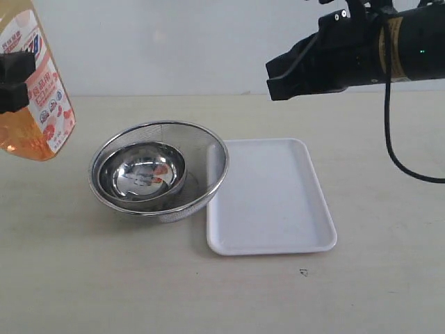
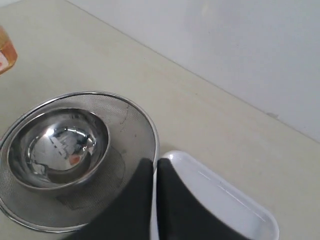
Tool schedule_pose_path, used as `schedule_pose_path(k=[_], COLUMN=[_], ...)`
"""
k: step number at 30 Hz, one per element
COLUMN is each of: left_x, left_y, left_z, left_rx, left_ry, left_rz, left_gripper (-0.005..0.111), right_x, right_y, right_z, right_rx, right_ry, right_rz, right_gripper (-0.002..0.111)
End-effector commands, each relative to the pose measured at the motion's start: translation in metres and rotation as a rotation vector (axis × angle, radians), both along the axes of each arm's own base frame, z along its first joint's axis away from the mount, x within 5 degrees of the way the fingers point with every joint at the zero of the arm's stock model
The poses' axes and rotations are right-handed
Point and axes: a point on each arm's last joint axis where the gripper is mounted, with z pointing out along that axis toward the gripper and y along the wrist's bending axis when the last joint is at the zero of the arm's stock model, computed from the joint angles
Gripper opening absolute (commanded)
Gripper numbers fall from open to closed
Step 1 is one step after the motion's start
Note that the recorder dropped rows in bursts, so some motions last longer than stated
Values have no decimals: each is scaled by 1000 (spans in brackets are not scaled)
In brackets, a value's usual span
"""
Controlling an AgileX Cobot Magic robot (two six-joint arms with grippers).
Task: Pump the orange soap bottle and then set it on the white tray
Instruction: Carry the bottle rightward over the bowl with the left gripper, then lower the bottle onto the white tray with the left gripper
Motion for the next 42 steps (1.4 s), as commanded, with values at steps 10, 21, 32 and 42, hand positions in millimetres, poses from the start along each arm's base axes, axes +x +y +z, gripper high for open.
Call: schedule_pose_path(k=[10, 21, 32, 42], left_x=[-12, 4, 37, 71], left_y=[-44, -97, -159, -208], left_z=[54, 51, 44, 34], left_rx=[-37, -28, 0, -7], left_ry=[-116, -67, -38, -48], left_rz=[-236, -386, -478, -493], left_gripper=[5, 5, 5, 5], right_x=[-21, -28, -57, -76], right_y=[-13, -36, -73, -90], right_z=[15, 23, -1, -22], right_rx=[40, 44, 1, 46], right_ry=[-28, -90, -94, 5], right_rz=[-59, -277, -556, -703], right_gripper=[0, 0, 0, 0])
